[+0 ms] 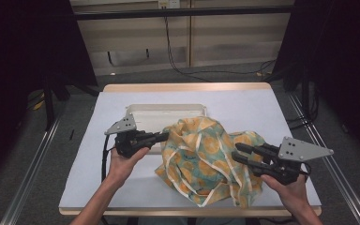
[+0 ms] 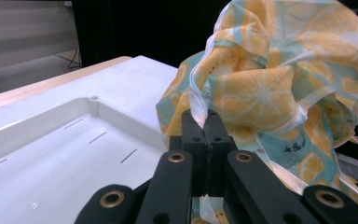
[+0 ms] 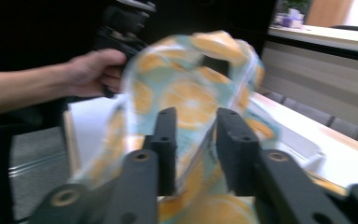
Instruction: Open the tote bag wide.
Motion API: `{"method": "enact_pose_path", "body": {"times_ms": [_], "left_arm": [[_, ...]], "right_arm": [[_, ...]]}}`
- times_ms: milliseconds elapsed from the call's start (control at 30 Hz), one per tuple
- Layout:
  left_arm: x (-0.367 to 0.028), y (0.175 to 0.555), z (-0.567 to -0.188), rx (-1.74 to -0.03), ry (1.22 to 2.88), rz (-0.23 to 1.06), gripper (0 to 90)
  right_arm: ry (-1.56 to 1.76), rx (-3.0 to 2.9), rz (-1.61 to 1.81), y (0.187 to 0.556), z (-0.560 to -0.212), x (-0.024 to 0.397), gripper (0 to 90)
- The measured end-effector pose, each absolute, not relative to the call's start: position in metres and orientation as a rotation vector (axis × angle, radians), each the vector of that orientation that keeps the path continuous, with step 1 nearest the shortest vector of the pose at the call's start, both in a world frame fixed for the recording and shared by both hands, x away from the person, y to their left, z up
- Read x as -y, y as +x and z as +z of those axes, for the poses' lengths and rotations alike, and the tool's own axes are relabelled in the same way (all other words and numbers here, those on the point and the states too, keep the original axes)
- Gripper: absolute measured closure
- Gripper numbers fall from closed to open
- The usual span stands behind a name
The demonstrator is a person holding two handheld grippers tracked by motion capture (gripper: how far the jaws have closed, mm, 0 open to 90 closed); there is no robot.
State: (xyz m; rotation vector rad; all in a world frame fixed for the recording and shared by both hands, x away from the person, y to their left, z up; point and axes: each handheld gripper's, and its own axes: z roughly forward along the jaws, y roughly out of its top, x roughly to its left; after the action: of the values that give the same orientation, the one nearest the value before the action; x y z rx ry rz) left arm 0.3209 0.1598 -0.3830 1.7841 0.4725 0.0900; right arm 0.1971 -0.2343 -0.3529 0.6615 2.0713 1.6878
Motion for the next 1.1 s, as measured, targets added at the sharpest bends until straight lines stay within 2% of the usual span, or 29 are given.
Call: {"method": "enact_pose_path", "body": {"times_ms": [167,267,433,467,500,533,567,600,633,700,867,933,1100], "left_arm": [[-0.158,0.322,-0.393,-0.485,1.815,0.065,90.0],[-0.153,0.320,-0.398,-0.466,1.853,0.055,89.8],[-0.149,0.317,-0.400,-0.453,1.864,0.046,89.3],[-0.148,0.316,-0.401,-0.451,1.865,0.041,89.2],[-0.148,0.316,-0.401,-0.451,1.865,0.041,89.1],[-0.148,0.316,-0.401,-0.456,1.859,0.035,89.0],[-0.148,0.316,-0.401,-0.456,1.859,0.035,88.8],[-0.148,0.316,-0.401,-0.458,1.861,0.037,88.7],[-0.149,0.316,-0.400,-0.462,1.858,0.035,88.7],[-0.148,0.316,-0.400,-0.457,1.841,0.025,88.0],[-0.149,0.314,-0.400,-0.454,1.846,0.036,86.2],[-0.150,0.315,-0.399,-0.457,1.844,0.041,85.9],[-0.151,0.315,-0.400,-0.462,1.845,0.043,85.0]], "right_arm": [[0.608,-2.082,1.732,0.189,-0.345,0.221,78.6],[0.570,-2.146,1.711,0.191,-0.349,0.210,78.1],[0.587,-2.202,1.683,0.199,-0.364,0.199,71.7],[0.604,-2.219,1.647,0.201,-0.371,0.196,63.6],[0.604,-2.219,1.647,0.201,-0.371,0.196,63.6],[0.611,-2.227,1.630,0.202,-0.375,0.194,56.2],[0.611,-2.227,1.630,0.202,-0.375,0.194,56.2],[0.602,-2.222,1.627,0.202,-0.377,0.191,50.4],[0.602,-2.222,1.627,0.202,-0.377,0.191,50.4],[0.593,-2.222,1.579,0.201,-0.381,0.185,43.9],[0.581,-2.231,1.484,0.202,-0.391,0.176,41.1],[0.580,-2.225,1.468,0.202,-0.395,0.177,42.4],[0.563,-2.251,1.430,0.201,-0.403,0.177,60.0]]}}
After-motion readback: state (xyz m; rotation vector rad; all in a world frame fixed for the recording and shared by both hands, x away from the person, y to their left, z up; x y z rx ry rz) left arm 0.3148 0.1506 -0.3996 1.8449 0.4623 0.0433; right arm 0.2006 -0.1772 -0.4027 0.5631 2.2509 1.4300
